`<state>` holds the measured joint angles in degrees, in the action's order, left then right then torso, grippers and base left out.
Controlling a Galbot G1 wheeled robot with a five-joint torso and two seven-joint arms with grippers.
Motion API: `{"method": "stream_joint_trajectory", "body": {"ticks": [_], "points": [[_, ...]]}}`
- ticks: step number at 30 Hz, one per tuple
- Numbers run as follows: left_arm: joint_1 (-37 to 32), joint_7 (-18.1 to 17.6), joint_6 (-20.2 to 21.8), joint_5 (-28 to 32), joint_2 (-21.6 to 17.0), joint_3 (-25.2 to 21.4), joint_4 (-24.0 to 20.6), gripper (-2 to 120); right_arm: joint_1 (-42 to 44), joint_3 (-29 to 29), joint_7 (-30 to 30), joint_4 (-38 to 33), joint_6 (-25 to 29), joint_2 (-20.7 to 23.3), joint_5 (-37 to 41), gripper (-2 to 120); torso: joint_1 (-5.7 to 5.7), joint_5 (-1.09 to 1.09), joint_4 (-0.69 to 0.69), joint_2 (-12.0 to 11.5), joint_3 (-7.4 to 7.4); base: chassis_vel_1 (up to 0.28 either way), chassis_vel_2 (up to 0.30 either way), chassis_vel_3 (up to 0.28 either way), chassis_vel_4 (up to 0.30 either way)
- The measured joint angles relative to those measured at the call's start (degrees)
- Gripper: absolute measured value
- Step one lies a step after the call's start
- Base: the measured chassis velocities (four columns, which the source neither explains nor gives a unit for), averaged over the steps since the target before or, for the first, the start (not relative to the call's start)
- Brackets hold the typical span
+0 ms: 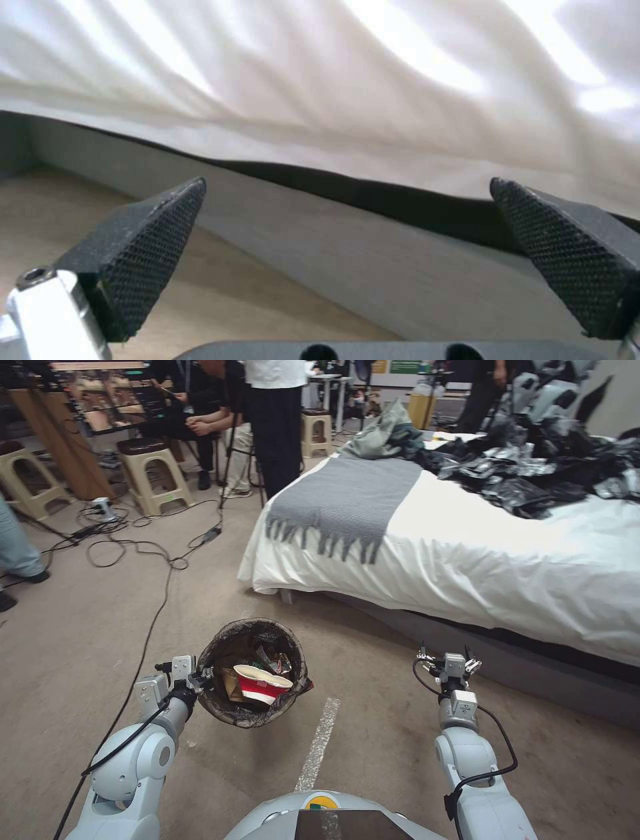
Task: Pick up the trash bin, then pick up the garbage from the floor and place it into the trash bin.
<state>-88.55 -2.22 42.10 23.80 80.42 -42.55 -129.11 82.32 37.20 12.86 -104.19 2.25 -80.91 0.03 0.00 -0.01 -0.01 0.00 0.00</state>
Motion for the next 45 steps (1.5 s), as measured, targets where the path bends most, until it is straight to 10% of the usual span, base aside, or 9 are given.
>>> {"method": "stream_joint_trajectory", "body": {"ticks": [45], "points": [[0.5, -2.6, 0.0, 5.4, -3.7, 0.2, 0.1, 0, -0.4, -2.1, 0.1, -0.1, -1.2, -0.4, -0.6, 100, 0.0, 0.0, -0.01, 0.0, 0.0, 0.106, 0.106, 0.105, 0.108]]}}
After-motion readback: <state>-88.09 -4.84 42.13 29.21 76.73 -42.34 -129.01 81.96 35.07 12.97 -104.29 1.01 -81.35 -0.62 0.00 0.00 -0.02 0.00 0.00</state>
